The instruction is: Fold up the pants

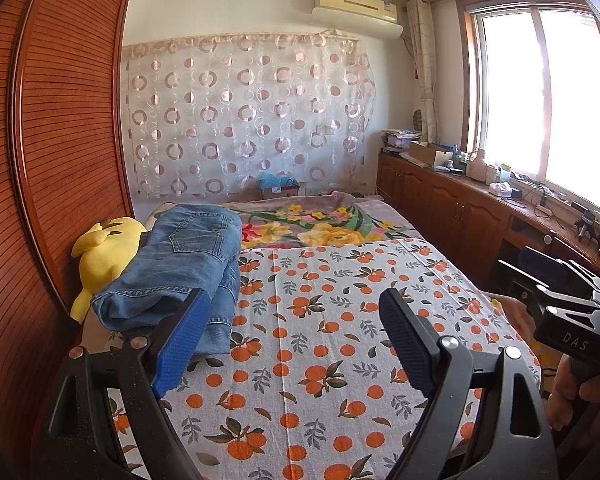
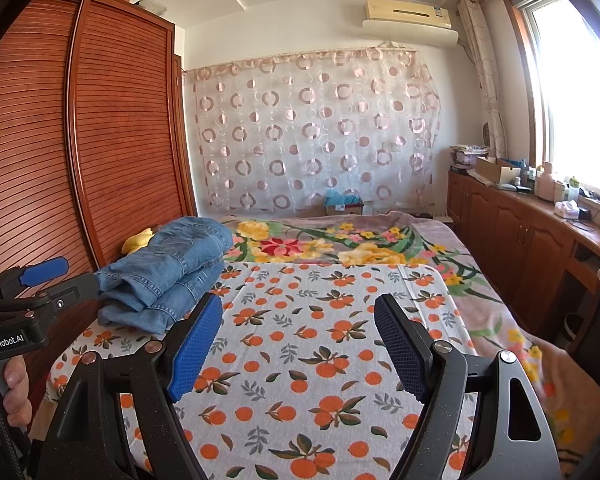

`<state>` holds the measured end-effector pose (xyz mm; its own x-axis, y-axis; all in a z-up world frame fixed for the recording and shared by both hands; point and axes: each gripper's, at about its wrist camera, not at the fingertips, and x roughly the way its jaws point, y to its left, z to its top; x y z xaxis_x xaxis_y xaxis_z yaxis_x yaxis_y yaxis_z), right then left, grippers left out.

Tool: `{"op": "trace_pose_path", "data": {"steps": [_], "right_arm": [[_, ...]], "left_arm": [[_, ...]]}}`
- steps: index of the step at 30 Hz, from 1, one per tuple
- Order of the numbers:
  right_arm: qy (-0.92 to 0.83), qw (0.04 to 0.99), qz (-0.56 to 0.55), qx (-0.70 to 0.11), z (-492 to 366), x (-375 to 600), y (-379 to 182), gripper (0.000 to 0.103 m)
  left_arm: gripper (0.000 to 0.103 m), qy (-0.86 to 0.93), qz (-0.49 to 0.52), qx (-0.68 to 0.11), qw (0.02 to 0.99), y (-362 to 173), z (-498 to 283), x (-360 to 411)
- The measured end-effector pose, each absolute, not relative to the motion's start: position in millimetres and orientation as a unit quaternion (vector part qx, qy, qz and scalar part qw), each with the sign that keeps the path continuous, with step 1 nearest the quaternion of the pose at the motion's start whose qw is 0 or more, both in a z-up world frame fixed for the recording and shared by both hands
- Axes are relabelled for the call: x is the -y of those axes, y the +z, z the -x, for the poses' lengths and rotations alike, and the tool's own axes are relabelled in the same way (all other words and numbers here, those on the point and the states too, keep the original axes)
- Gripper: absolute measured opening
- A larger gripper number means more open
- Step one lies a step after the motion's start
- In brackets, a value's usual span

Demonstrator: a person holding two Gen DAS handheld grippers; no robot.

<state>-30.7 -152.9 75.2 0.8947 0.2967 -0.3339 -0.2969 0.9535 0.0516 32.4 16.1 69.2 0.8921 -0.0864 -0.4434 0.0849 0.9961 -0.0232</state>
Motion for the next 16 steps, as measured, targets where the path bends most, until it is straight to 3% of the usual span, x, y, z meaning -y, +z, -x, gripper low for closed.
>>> {"op": "trace_pose_path", "data": {"steps": [16], "right_arm": [[0.152, 0.973, -0.002, -0.173, 31.9, 149.7, 75.3, 0.08]], "left_arm": [[0.087, -0.045, 0.002, -0.228, 0.973, 68.2, -32.1, -16.0]]}}
